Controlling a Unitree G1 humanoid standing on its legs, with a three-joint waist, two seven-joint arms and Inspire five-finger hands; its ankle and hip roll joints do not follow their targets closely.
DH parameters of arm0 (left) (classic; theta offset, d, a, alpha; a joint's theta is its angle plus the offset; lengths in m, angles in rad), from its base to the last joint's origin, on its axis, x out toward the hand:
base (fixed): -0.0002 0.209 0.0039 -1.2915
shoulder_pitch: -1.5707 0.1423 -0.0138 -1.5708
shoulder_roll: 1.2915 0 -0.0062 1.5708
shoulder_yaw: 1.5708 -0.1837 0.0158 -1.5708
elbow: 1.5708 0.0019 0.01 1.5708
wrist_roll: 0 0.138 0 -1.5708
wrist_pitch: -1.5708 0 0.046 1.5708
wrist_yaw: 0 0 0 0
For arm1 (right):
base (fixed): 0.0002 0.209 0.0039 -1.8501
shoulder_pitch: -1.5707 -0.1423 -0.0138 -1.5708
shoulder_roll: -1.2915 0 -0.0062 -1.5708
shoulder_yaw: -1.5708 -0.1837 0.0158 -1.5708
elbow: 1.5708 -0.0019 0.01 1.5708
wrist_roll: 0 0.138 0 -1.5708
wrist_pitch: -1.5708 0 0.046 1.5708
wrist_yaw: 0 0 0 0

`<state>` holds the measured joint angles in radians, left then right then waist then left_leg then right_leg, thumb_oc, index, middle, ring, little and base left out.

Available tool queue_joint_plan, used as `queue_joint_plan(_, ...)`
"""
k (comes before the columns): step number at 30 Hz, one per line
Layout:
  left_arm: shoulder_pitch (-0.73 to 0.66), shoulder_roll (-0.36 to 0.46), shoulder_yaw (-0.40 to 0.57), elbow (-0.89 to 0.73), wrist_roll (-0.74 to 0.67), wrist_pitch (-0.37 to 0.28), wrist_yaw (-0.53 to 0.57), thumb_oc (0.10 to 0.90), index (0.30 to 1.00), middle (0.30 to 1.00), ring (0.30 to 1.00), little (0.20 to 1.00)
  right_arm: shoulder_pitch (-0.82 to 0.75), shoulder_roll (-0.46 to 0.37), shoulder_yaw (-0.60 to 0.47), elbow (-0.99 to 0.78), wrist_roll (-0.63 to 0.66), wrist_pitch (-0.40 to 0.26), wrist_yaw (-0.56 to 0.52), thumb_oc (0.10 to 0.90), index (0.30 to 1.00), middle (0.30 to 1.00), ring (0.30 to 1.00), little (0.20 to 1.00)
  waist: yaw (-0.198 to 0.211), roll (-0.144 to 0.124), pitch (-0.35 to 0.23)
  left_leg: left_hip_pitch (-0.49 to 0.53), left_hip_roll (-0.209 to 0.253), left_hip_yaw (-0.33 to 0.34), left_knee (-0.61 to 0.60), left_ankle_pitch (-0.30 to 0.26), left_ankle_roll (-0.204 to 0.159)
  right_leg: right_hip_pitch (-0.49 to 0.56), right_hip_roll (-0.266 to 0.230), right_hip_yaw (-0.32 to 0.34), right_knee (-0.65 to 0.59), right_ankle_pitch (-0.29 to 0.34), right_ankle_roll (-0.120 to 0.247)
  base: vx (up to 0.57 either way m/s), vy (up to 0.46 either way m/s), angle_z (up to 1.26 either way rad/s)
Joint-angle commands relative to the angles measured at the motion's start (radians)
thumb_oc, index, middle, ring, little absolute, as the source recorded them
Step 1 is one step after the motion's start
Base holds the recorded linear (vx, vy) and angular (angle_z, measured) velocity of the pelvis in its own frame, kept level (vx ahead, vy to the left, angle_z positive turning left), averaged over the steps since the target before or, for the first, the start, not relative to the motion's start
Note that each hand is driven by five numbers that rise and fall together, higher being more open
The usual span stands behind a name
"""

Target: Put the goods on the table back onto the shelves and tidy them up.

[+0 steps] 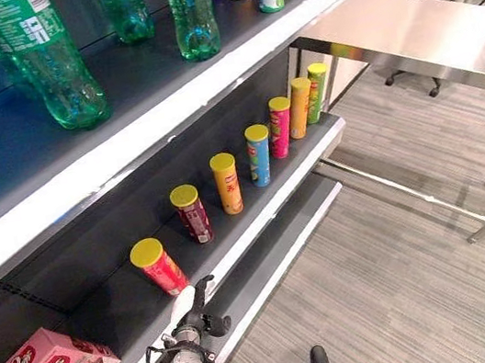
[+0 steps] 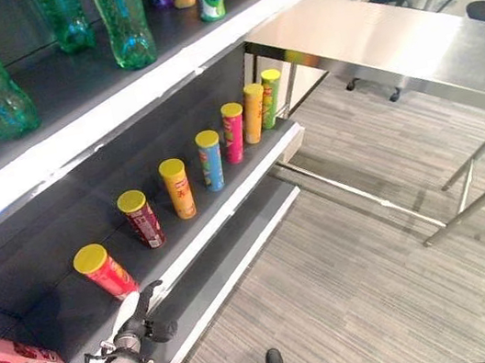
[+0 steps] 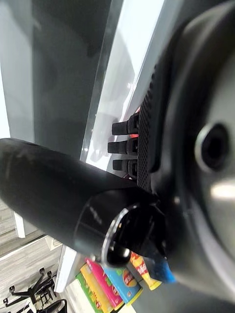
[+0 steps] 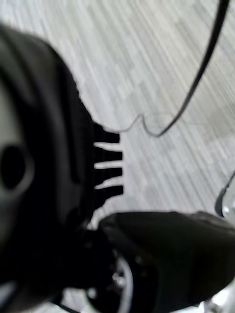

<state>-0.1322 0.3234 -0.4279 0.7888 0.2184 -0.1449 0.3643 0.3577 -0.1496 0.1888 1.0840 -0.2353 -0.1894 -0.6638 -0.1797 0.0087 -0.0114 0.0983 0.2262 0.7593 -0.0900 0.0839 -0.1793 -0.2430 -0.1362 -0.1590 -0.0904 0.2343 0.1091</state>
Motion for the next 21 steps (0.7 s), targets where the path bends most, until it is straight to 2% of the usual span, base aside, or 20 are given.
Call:
queue_joint_plan(1, -0.116, 0.006, 0.055, -0.006, -0.004, -0.043, 0.070, 0.800, 0.900, 0.900, 0.900, 0.900, 0.040, -0.034, 0.009, -0.062, -0.013, -0.027, -0.070, 0.800, 0.900, 0.900, 0.900, 0.900, 0.009, 0.012, 0.033, 0.014, 0.100, -0.127, 0.003, -0.019, -0.068, 0.072, -0.039, 0.010, 0.003, -0.063, 0.112, 0.00, 0.000, 0.00)
queue_joint_plan(21, -0.146, 0.027, 0.069, 0.041, 0.022, -0.027, 0.138, 0.800, 0.900, 0.900, 0.900, 0.900, 0.033, -0.027, 0.020, -0.044, 0.000, -0.036, -0.098, 0.800, 0.900, 0.900, 0.900, 0.900, 0.012, 0.015, 0.035, 0.025, 0.120, -0.118, 0.003, -0.010, -0.077, 0.077, -0.015, 0.018, 0.003, -0.067, 0.106, 0.00, 0.000, 0.00)
